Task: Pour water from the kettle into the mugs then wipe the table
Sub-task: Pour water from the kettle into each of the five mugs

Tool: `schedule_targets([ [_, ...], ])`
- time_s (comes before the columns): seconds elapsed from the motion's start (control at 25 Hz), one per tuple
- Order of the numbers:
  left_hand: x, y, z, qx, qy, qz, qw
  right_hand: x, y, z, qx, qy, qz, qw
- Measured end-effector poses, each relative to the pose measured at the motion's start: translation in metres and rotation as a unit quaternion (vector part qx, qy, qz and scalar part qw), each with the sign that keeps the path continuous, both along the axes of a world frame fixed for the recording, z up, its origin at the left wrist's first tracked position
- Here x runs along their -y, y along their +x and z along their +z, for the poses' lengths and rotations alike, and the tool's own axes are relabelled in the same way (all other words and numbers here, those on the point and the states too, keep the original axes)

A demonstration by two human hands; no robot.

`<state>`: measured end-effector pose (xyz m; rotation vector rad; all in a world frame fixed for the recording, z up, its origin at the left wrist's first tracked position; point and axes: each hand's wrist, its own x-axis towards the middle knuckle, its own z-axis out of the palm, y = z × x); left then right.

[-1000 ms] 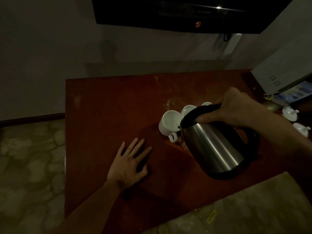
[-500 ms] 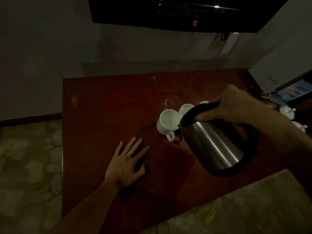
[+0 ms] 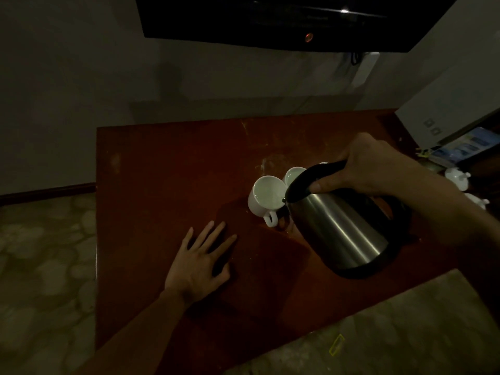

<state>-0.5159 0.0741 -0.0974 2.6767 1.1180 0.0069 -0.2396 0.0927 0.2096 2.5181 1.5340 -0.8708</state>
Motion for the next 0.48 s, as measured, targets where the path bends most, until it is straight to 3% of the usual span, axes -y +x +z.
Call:
schedule_targets([
  [0.48,0.0008,0.0001,-0.0002,0.006,0.001,0.001,1.000,0.0012,-0.0006,-0.0021,0.005,0.004,0.009,1.000],
])
